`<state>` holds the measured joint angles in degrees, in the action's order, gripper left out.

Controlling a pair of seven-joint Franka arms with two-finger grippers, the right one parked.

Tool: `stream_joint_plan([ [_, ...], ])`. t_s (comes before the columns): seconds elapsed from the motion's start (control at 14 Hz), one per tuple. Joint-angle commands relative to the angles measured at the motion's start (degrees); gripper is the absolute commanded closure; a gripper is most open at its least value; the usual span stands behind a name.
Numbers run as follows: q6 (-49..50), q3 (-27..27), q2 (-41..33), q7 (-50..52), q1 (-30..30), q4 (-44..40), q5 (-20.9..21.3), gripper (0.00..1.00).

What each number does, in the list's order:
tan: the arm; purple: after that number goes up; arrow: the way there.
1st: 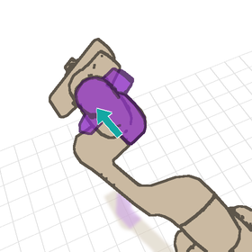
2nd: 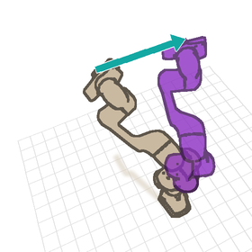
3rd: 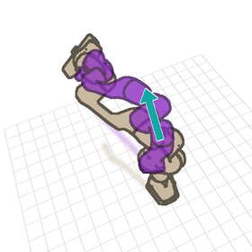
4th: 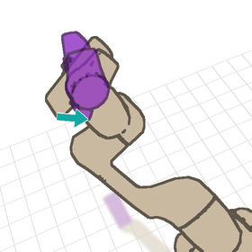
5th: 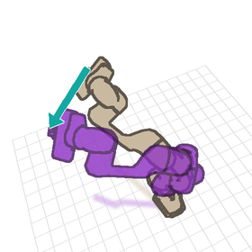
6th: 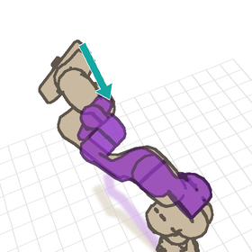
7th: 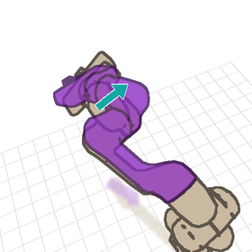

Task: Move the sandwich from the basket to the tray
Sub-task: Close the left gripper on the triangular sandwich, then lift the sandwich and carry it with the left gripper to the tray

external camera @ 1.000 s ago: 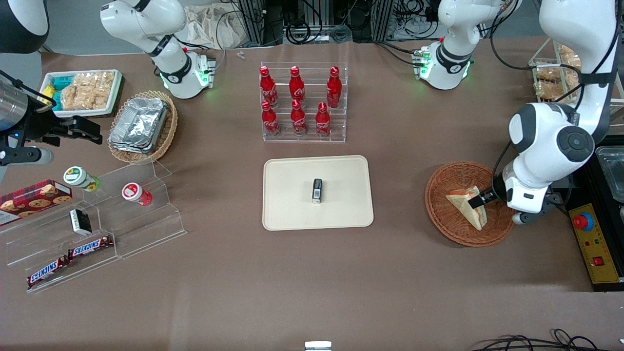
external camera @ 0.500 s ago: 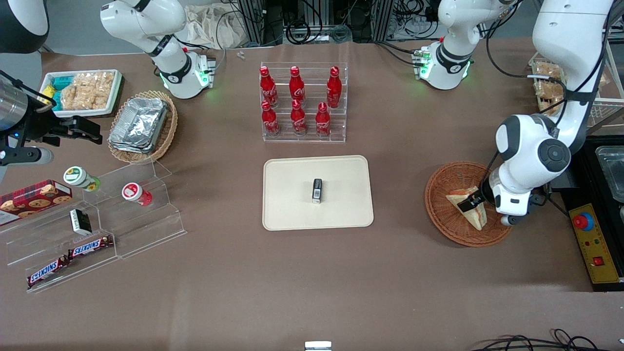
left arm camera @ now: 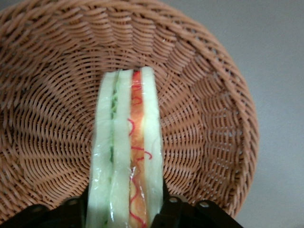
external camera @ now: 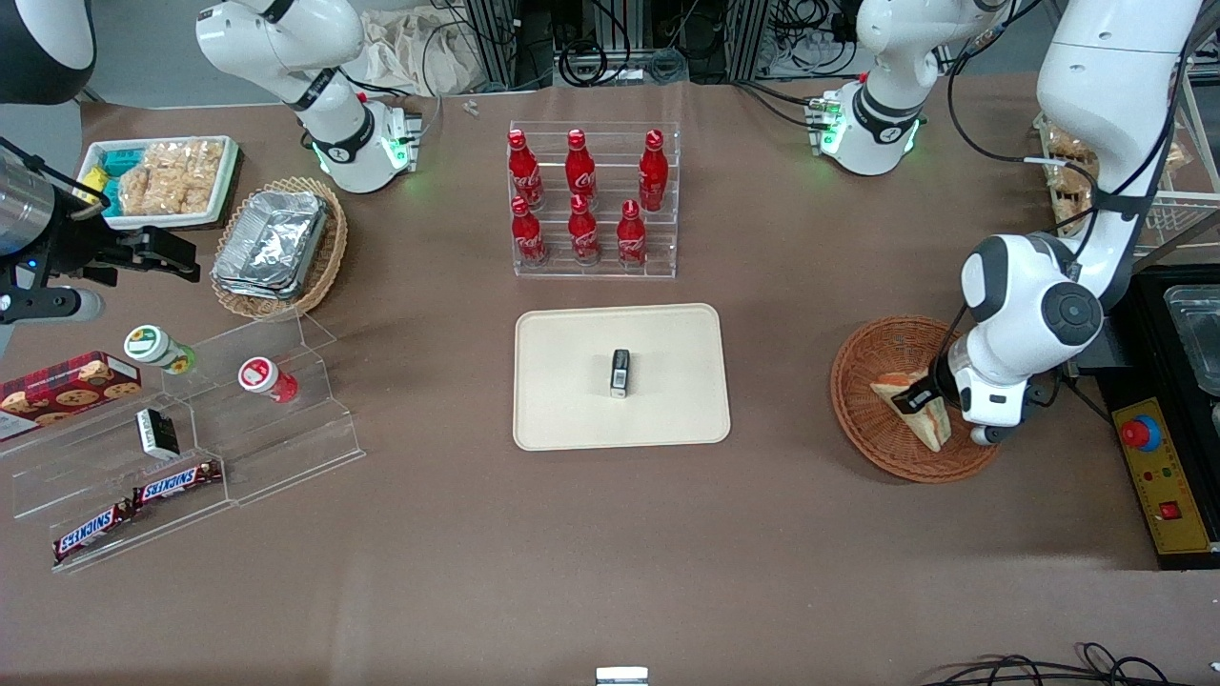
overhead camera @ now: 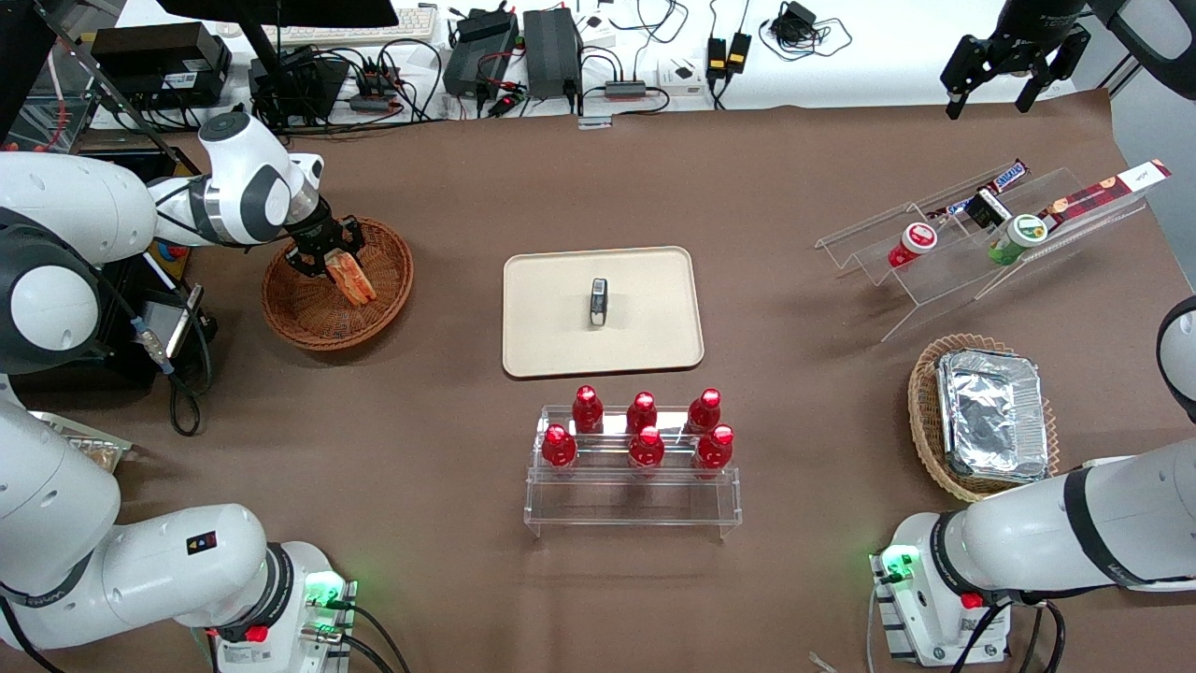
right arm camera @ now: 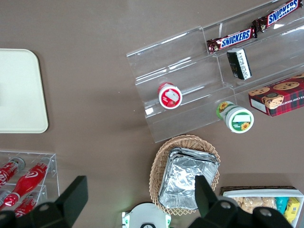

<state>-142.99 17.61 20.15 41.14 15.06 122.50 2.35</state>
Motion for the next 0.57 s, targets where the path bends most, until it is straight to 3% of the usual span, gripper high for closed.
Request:
stream_joint_plan([
  [0.0, -0.2, 0.4, -2.1, 2.5, -0.1, -0.9, 0.2, 1.00],
  [0.14, 7.6, 0.9, -4.5, 2.7, -0.4, -5.1, 0.2, 1.00],
  [0.5, 39.2, 7.0, -4.5, 1.6, -1.1, -29.4, 0.8, 1.00],
])
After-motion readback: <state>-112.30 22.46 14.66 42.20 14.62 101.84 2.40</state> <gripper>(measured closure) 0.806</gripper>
